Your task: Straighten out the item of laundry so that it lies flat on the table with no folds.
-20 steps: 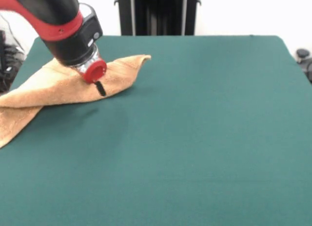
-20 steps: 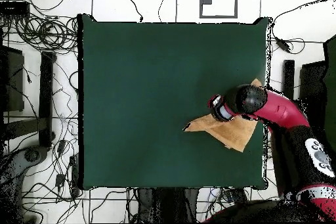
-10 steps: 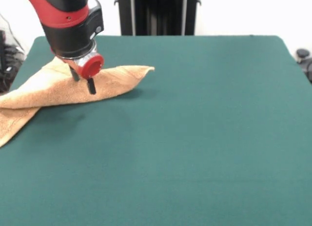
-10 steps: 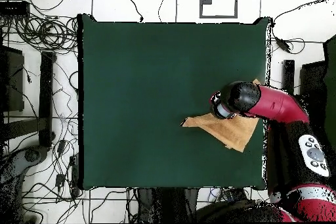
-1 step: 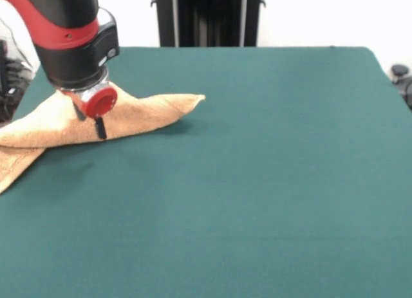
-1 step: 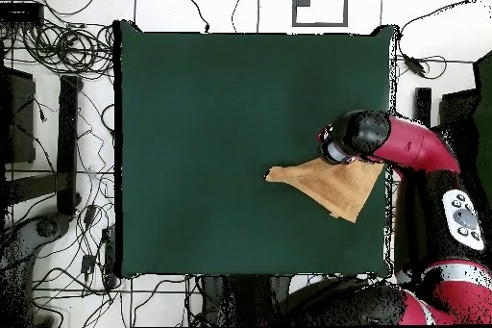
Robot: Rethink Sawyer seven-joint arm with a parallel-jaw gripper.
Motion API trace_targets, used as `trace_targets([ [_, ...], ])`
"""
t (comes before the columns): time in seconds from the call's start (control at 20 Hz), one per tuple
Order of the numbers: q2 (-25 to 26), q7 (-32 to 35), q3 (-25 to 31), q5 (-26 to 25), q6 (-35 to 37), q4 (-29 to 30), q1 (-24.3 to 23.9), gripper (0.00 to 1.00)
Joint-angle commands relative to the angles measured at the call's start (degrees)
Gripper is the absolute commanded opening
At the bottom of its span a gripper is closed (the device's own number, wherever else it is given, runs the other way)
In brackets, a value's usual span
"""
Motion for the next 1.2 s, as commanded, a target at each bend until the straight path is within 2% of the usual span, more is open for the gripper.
trace_targets([
  [0.05, 8.55, 4.10, 1.44, 2.35, 4.71, -6.04, 1.84, 1.00],
  [0.2, 9.93, 3.08, 1.64, 3.01, 7.25, -7.77, 1.63, 1.00],
  [0.5, 12.08, 2.04, 1.69, 5.64, 16.99, -10.44, 0.77, 1.00],
  [0.9, 13.38, 5.00, 1.95, 11.52, 32.26, -9.58, -0.44, 1.00],
  [1.2, 13.65, 5.88, 1.19, 13.44, 36.60, -8.86, -0.50, 1.00],
])
